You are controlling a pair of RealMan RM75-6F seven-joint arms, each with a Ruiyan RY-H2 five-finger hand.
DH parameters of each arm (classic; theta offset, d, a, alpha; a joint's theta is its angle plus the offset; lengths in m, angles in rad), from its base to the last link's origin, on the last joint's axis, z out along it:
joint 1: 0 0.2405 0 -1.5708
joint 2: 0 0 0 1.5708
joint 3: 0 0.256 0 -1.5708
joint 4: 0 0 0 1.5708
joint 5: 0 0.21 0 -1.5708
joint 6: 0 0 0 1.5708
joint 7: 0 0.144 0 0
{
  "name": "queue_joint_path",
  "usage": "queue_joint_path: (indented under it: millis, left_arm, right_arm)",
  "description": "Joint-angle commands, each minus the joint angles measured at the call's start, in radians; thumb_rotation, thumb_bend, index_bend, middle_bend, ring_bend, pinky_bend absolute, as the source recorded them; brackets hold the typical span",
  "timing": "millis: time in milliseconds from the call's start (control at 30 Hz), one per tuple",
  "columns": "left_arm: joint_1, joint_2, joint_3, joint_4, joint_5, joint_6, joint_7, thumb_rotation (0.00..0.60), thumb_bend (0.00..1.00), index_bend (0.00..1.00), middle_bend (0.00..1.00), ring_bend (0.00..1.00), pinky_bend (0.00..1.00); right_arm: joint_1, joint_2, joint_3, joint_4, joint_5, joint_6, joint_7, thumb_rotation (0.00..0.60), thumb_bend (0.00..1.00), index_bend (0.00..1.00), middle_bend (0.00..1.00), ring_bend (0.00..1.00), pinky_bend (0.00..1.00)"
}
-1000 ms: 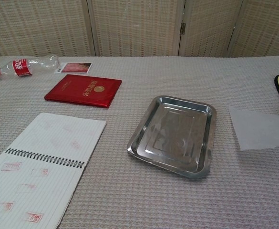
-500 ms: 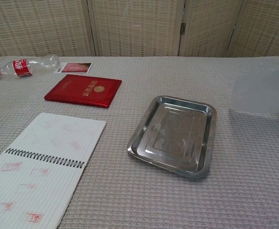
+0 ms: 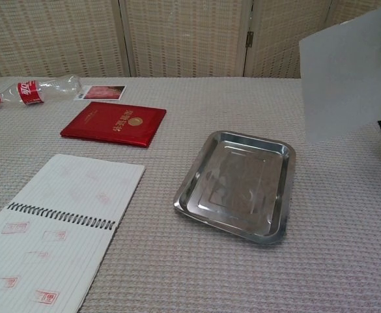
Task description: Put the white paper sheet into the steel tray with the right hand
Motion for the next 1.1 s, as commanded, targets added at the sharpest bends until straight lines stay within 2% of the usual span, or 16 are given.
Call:
queue_joint_path:
  millis: [33,100,167,300,500,667,867,1100]
  left_arm:
    - [-0.001,0.000,-0.004,0.003,-0.009,-0.006,-0.009,0.600,0.47,0.00,0.00,0.00,0.00]
    - [-0.003,0.002,-0.007,0.007,-0.015,-0.009,-0.018,0.600,0.47,0.00,0.00,0.00,0.00]
    - [-0.005,0.003,-0.011,0.011,-0.022,-0.014,-0.026,0.600,0.47,0.00,0.00,0.00,0.00]
    - [-0.006,0.008,-0.013,0.017,-0.032,-0.023,-0.040,0.600,0.47,0.00,0.00,0.00,0.00]
    - [-0.005,0.014,-0.013,0.013,-0.032,-0.022,-0.049,0.600,0.47,0.00,0.00,0.00,0.00]
    - [-0.003,0.015,-0.008,0.007,-0.017,-0.014,-0.047,0.600,0.47,0.00,0.00,0.00,0.00]
    - [-0.003,0.016,-0.008,0.005,-0.014,-0.012,-0.047,0.600,0.47,0.00,0.00,0.00,0.00]
    - [0.000,0.020,-0.006,0.004,-0.003,-0.001,-0.071,0.600,0.47,0.00,0.00,0.00,0.00]
  right_arm:
    - [0.044,-0.036,0.026,0.029,0.003,0.005,-0.004,0.600,0.60,0.60,0.23,0.16,0.00]
    - [0.070,-0.063,0.031,0.048,-0.007,0.015,-0.002,0.600,0.60,0.60,0.23,0.16,0.00]
    - [0.089,-0.091,0.014,0.070,-0.028,0.020,0.005,0.600,0.60,0.60,0.23,0.16,0.00]
    - [0.105,-0.169,-0.078,0.164,-0.098,0.038,0.017,0.600,0.60,0.60,0.23,0.16,0.00]
    - [0.065,-0.261,-0.237,0.313,-0.174,0.045,0.024,0.600,0.60,0.60,0.23,0.16,0.00]
    - [0.023,-0.306,-0.325,0.396,-0.200,0.028,0.049,0.600,0.60,0.60,0.23,0.16,0.00]
    - [-0.015,-0.315,-0.388,0.422,-0.226,0.019,0.009,0.600,0.60,0.60,0.23,0.16,0.00]
    - [-0.032,-0.344,-0.414,0.446,-0.242,0.008,-0.056,0.600,0.60,0.60,0.23,0.16,0.00]
